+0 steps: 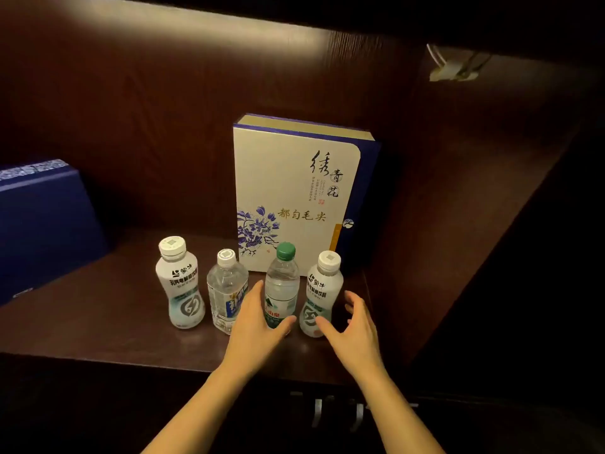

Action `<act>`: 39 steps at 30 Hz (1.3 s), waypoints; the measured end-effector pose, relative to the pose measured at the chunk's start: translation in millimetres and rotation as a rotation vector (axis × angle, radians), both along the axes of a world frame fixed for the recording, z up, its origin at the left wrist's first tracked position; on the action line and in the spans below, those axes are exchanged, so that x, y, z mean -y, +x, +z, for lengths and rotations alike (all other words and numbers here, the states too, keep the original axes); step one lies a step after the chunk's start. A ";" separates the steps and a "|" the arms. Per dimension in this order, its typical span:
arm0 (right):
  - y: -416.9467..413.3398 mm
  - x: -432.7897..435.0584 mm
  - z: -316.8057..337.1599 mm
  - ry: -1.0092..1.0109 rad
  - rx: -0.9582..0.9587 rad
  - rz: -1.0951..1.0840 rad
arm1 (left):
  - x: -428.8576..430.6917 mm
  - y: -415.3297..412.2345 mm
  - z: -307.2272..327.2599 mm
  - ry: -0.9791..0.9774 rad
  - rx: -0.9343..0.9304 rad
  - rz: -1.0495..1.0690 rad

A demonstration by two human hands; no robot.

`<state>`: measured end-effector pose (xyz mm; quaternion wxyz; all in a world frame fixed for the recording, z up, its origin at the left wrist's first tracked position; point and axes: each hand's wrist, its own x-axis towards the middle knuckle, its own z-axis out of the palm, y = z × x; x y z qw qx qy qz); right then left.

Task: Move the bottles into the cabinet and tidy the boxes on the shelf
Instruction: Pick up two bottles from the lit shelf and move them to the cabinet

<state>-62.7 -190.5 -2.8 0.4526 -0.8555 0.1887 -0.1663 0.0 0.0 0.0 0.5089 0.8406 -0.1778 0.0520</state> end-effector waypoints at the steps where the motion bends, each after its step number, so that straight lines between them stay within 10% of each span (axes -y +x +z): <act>1: 4.4 1.5 -1.7 0.019 0.002 0.018 | 2.8 2.9 -1.0 -0.047 0.001 0.004; 24: 31.1 7.4 -11.4 0.177 0.122 0.047 | 14.0 12.1 -7.8 -0.078 -0.049 0.084; 39: -72.5 -10.4 79.2 0.140 0.363 -0.084 | -3.7 -44.7 83.6 -0.200 0.236 -0.156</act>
